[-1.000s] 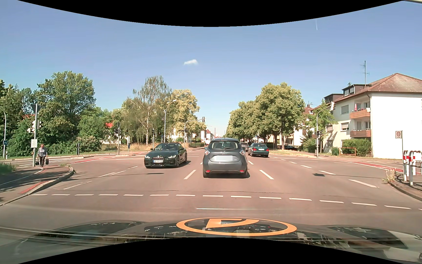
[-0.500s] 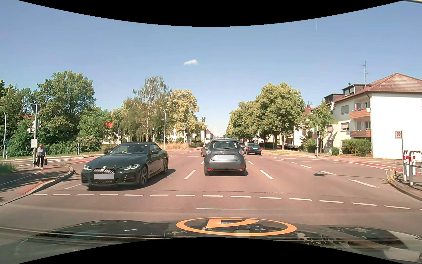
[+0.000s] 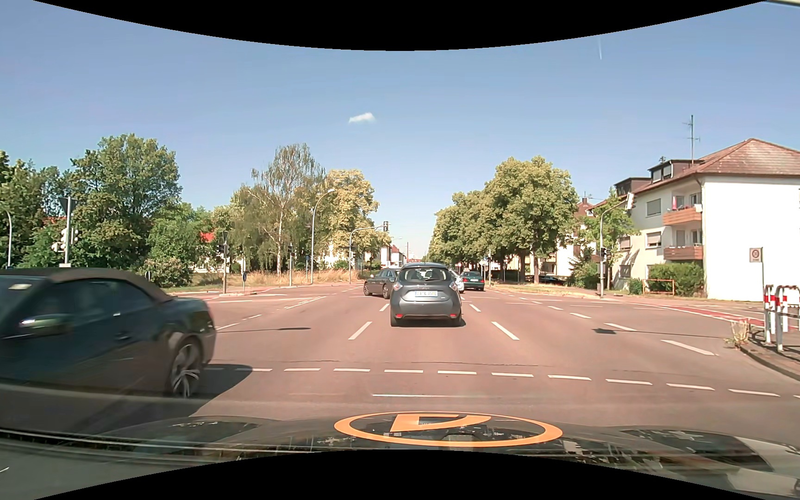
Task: Follow the waypoints while adhering to traffic rules and regulations
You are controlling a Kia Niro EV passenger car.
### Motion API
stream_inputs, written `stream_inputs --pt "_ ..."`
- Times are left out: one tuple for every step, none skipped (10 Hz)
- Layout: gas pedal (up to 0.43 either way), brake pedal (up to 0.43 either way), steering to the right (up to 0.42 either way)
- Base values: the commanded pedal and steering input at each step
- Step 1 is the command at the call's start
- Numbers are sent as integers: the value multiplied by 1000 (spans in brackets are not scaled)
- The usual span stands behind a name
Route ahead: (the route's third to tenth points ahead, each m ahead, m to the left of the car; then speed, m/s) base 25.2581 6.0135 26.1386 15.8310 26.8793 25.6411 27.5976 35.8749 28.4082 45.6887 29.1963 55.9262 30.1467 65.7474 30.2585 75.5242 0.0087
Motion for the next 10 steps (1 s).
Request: stream_inputs --pt "0 274 3" --pt "0 274 4" --pt "0 280 4" --pt "0 280 4" --pt "0 280 4" --pt "0 280 4" --pt "0 280 4" --pt "0 280 4" --pt "0 280 4" --pt "0 287 4"
